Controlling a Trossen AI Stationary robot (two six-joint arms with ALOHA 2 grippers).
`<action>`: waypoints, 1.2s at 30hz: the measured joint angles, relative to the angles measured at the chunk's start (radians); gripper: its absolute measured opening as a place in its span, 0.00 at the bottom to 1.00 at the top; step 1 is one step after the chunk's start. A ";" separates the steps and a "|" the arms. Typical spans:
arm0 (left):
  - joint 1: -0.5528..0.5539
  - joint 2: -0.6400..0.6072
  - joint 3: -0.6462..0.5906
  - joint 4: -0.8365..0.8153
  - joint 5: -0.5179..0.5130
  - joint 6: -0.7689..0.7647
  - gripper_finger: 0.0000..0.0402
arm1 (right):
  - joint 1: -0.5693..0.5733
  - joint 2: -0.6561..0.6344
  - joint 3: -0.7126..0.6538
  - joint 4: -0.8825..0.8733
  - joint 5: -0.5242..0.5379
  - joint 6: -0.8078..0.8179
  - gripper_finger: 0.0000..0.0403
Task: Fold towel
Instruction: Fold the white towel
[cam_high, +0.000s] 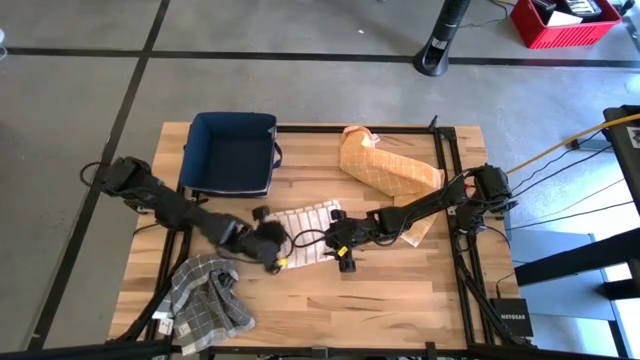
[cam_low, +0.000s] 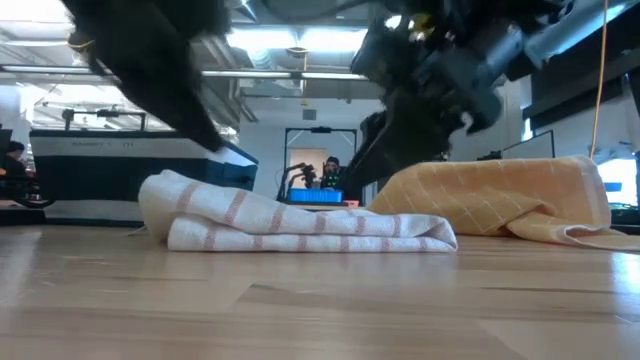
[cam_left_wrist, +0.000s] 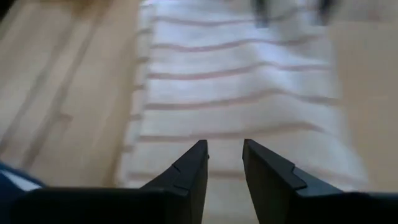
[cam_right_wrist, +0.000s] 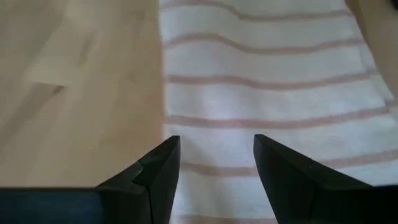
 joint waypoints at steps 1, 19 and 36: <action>0.023 0.023 0.000 0.007 0.010 0.002 0.24 | -0.004 0.013 0.000 0.001 0.000 0.007 0.51; 0.053 0.095 0.097 -0.142 0.271 -0.090 0.24 | -0.003 -0.069 0.083 -0.340 -0.023 -0.030 0.51; 0.125 0.171 0.022 0.034 0.138 0.041 0.24 | -0.019 0.008 -0.021 -0.235 0.146 0.175 0.51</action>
